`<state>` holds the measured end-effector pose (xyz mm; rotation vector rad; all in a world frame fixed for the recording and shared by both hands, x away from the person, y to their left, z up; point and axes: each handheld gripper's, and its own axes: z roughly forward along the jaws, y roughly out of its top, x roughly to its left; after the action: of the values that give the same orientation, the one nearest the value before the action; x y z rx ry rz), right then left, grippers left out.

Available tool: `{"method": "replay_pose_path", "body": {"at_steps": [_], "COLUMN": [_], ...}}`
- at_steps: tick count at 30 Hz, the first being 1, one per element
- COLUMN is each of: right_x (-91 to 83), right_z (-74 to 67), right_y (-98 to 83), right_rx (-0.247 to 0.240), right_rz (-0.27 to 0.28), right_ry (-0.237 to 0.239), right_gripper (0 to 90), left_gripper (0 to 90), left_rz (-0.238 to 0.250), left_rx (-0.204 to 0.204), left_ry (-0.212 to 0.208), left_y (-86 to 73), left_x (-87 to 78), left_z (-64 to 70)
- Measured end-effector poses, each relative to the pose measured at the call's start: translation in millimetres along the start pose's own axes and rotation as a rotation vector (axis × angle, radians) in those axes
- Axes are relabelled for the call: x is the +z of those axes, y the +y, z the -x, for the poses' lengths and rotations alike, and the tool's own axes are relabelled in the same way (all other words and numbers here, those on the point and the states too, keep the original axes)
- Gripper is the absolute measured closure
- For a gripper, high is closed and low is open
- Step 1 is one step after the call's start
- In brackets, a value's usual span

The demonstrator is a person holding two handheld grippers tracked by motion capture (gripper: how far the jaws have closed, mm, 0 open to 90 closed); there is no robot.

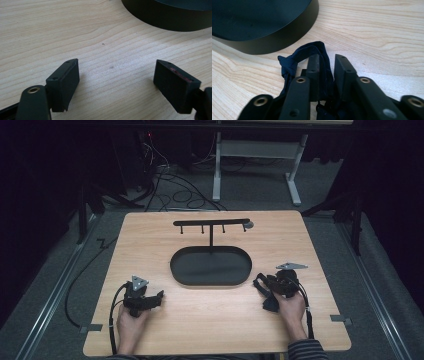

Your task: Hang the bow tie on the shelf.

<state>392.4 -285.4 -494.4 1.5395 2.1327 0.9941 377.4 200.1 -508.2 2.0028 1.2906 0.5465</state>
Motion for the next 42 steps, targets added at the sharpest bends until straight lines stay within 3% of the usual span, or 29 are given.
{"method": "replay_pose_path", "body": {"at_steps": [3, 10, 42], "right_x": [1.3, -0.8, -42.5], "right_z": [-0.4, -1.4, -6.8], "right_y": [-0.3, 0.0, 7.8], "right_rx": [-0.009, -0.015, -0.057], "right_rz": [-0.009, 0.006, 0.138], "right_ry": [0.007, 0.016, 0.028], "right_gripper": [84.2, 89.6, 90.0], "left_gripper": [21.3, 21.3, 21.3], "left_rz": [0.0, 0.0, 0.0], "left_rx": [0.0, 0.0, 0.0], "left_ry": [0.0, 0.0, 0.0], "left_y": [0.0, 0.0, 0.0], "left_x": [0.0, 0.0, 0.0], "left_z": [0.0, 0.0, 0.0]}}
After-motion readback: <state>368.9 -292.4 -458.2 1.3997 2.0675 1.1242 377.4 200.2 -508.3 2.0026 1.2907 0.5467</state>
